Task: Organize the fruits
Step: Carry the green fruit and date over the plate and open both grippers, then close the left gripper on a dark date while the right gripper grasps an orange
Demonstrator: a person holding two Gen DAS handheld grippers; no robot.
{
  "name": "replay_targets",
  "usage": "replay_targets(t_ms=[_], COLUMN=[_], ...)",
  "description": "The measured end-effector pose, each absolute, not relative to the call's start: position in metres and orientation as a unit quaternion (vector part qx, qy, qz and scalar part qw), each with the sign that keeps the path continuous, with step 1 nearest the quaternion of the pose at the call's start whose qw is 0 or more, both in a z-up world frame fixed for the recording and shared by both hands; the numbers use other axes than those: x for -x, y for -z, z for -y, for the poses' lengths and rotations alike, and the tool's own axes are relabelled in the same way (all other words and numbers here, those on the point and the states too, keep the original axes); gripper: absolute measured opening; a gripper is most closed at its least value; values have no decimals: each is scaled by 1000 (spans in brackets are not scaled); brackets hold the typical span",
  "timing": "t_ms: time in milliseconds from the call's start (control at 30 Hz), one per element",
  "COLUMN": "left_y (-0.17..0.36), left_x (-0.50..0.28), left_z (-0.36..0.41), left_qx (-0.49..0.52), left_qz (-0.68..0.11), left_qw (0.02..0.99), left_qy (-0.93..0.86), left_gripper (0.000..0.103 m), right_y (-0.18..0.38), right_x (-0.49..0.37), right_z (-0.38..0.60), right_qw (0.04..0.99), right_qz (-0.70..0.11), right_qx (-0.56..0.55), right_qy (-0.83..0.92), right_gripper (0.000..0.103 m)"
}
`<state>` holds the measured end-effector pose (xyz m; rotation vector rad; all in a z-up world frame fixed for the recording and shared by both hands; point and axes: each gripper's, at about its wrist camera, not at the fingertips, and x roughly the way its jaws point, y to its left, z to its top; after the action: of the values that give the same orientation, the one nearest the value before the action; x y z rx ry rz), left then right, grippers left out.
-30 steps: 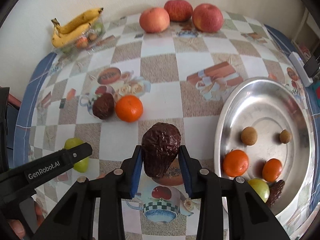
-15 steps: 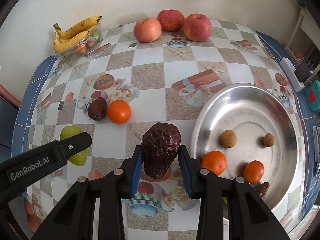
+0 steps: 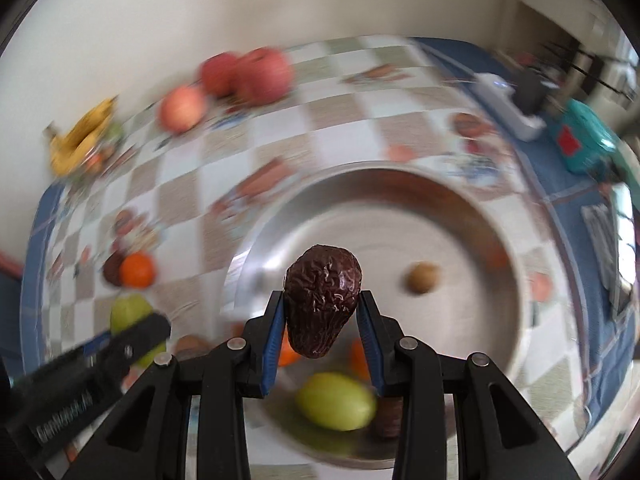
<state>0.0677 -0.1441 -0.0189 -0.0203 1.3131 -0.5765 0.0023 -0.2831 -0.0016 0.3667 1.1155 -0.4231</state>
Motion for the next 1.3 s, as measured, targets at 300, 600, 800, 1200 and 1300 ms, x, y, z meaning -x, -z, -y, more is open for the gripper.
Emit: replay_targets(t_ms=[300, 600, 800, 1200, 1300], left_y=[9, 30, 51, 76, 76], left_x=[-85, -147, -161, -179, -179], left_z=[124, 4, -13, -7, -7], left_qx=[18, 128, 172, 216, 218], left_qz=[-568, -582, -597, -621, -623], left_qw=[786, 798, 779, 746, 743], left_qy=[243, 88, 83, 111, 112], left_gripper=[95, 97, 95, 52, 40], right_y=[9, -10, 4, 46, 47], right_x=[3, -34, -72, -113, -117], right_z=[321, 263, 191, 139, 134], right_qw=[804, 839, 832, 815, 813], right_qz=[-510, -494, -524, -563, -562], right_qx=[-211, -177, -174, -140, -149], right_qy=[220, 145, 54, 3, -19], right_gripper=[75, 79, 79, 58, 47])
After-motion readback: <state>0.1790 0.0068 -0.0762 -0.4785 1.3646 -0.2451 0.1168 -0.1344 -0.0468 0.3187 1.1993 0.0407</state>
